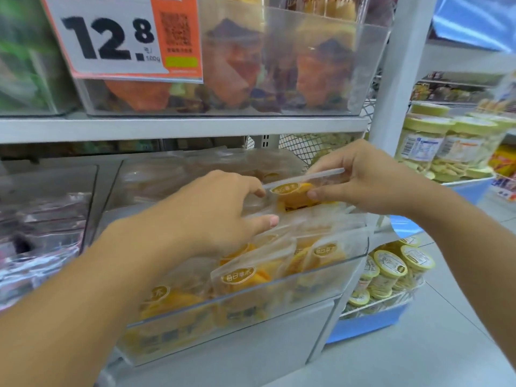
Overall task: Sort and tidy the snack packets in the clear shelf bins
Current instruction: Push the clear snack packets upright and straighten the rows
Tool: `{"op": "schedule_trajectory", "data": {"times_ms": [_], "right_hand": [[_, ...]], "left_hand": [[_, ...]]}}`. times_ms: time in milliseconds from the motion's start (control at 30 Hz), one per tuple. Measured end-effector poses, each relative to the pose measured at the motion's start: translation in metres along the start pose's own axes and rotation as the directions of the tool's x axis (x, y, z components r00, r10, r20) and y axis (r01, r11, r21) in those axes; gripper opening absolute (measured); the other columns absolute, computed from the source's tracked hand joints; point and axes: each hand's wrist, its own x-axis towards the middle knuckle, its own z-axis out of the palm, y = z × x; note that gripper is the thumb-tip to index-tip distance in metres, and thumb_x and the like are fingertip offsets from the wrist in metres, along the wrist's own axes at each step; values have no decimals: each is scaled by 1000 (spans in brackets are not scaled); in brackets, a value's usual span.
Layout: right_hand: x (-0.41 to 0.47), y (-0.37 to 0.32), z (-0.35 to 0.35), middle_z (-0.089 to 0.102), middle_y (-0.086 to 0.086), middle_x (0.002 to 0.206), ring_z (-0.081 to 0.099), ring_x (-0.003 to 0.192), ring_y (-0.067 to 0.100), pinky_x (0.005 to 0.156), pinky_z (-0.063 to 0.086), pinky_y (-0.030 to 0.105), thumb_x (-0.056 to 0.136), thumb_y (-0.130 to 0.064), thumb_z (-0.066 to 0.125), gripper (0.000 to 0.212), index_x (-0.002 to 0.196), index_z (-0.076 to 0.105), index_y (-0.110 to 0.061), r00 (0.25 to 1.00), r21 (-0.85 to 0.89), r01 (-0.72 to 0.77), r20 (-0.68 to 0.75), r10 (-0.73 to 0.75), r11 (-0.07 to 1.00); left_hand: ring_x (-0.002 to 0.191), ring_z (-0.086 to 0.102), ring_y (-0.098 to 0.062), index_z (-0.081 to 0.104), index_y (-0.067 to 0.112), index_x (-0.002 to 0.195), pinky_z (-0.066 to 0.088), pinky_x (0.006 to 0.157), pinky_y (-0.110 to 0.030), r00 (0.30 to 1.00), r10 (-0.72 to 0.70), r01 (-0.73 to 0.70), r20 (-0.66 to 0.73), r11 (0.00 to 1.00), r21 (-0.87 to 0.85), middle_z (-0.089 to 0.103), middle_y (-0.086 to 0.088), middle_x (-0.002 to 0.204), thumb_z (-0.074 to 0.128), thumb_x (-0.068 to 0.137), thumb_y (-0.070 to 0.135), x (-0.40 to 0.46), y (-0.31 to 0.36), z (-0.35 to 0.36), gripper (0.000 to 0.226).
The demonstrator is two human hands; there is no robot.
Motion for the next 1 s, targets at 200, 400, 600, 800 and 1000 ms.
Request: {"op": "schedule_trajectory", "data": {"times_ms": [200,400,600,800,1000], "right_hand": [[14,14,7,71,-3,67,58,55,-1,49,42,14,81,-5,80,19,77,81,-24,998,-175,-54,26,60,983],[28,-3,-10,76,-16,90,67,79,-10,75,55,17,88,-16,74,24,108,77,-30,921,-288,-92,340,191,953],[39,-1,0,41,-12,51,37,50,6,57,36,26,94,-38,66,36,62,66,-21,908,-311,-12,395,140,950],[45,10,12,66,-5,75,50,68,10,63,40,23,98,-24,61,15,96,76,-22,876,-573,15,403,266,820],[72,24,32,65,9,84,50,72,17,64,40,30,99,-30,60,24,103,71,-9,819,-663,47,454,351,747]], "left_hand": [[114,56,-17,63,34,112,48,89,-40,994,-61,39,86,971,236,58,14,133,33,88,80,7,-3,6,60],[70,53,-15,58,21,73,40,62,-34,991,-115,81,69,923,377,56,6,76,22,87,81,6,8,1,71],[96,59,-19,53,38,105,50,78,-39,984,-27,44,-176,995,94,61,12,102,33,82,80,29,19,7,52],[139,40,-21,26,36,152,37,108,-42,980,-138,102,146,967,234,38,7,154,18,98,67,45,17,20,62],[134,43,-19,27,35,148,40,104,-41,959,-177,128,221,967,218,38,10,152,10,93,72,36,13,19,69]]}}
